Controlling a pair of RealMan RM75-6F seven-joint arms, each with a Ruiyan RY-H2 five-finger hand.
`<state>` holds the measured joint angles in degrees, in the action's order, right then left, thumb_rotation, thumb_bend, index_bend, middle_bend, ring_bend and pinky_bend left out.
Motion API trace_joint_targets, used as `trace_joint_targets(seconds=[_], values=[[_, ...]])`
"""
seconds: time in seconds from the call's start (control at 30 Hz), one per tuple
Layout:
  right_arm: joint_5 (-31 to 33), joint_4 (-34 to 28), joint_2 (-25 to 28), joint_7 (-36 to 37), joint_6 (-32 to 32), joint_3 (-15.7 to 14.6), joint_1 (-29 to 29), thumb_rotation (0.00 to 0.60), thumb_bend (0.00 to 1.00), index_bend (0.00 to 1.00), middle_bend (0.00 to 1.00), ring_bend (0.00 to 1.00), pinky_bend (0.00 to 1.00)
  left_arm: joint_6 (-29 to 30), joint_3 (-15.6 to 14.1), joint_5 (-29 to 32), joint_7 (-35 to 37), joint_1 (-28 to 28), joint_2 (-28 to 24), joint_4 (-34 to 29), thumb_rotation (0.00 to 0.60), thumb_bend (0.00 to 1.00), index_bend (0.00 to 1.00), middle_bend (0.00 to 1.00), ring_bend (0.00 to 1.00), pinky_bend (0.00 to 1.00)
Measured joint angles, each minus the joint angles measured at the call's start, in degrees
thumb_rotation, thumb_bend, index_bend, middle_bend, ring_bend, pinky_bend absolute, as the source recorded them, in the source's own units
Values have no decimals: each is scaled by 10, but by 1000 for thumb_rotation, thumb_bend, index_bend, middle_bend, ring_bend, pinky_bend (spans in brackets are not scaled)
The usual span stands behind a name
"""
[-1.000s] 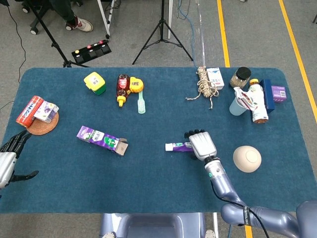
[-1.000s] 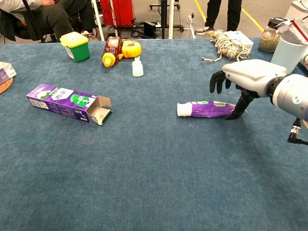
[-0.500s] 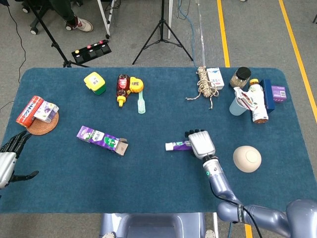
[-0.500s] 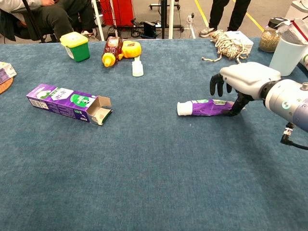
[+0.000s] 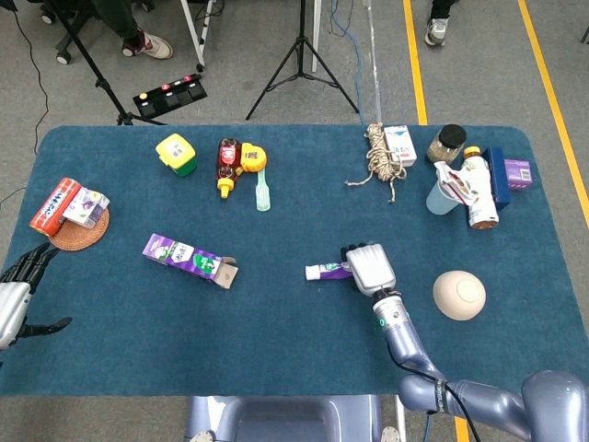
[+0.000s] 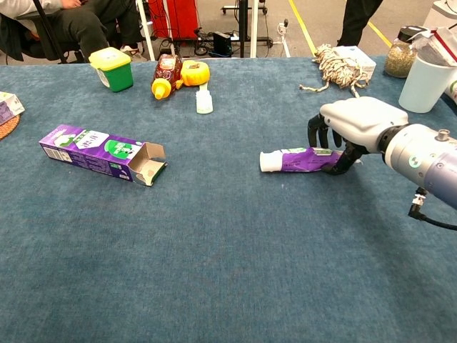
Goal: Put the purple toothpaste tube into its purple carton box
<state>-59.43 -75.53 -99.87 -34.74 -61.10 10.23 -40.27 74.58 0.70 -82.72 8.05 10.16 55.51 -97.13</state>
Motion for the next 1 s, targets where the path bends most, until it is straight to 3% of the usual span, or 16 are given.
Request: trace_joint_targets(seconds=[0.27, 0.5, 1.0], values=[[-26, 5, -6, 35, -10, 1, 4, 600, 486, 555, 578, 566, 715, -8, 1, 4, -1, 3, 2, 2, 600, 53, 0, 0, 0, 138], [-40, -46, 31, 37, -21, 1, 13, 600, 501, 566, 587, 575, 724, -33, 8, -2, -23, 29, 13, 20, 600, 60, 0, 0, 0, 138], [-53, -167, 106, 13, -52, 1, 32, 600, 503, 572, 593, 581, 731, -187, 28, -77, -92, 188, 57, 85, 600, 64, 0, 0, 0, 138]])
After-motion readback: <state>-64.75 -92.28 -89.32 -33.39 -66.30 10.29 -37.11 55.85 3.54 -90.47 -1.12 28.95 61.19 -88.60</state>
